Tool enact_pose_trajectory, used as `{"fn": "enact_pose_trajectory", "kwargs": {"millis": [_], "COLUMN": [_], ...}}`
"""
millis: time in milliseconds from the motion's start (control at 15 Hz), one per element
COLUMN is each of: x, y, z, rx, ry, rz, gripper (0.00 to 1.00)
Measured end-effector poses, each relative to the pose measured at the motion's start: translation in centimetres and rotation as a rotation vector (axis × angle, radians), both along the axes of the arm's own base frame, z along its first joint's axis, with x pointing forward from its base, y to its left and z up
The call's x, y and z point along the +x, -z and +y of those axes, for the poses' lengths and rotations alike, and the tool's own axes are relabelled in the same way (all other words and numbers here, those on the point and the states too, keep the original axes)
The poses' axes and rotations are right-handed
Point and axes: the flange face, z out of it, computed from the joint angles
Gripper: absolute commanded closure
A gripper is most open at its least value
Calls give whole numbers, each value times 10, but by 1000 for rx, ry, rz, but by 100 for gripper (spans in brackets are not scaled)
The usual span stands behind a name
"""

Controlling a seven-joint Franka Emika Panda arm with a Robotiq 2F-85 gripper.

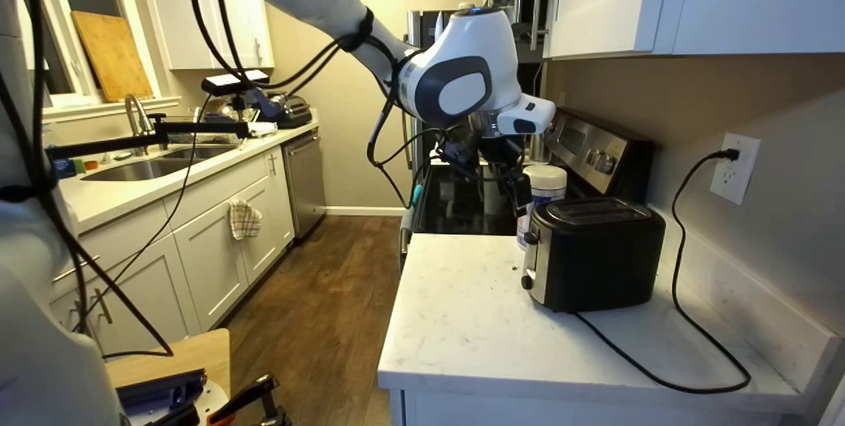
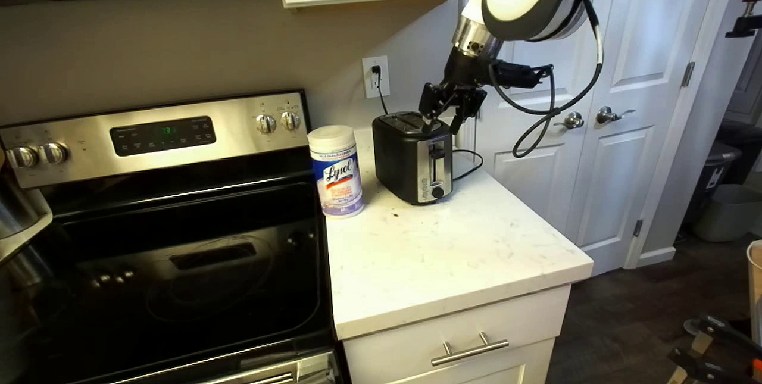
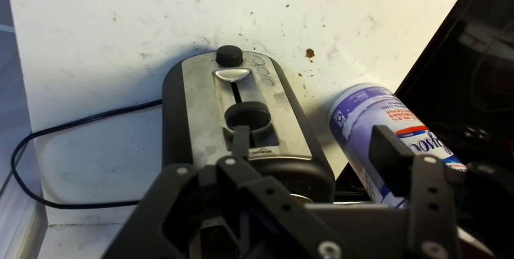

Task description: Push down the switch of the toaster

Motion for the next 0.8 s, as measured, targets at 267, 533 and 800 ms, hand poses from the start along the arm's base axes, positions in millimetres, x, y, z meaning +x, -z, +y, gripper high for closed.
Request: {"fn": "enact_pose_trajectory", "kwargs": {"millis": [267, 533, 800], "x": [15, 27, 29], "y": [12, 22, 30], "z": [-3, -8, -10], "rx": [15, 14, 11], "ry": [16, 25, 30], "rz": [8, 15, 25], "gripper": [80, 100, 100]}}
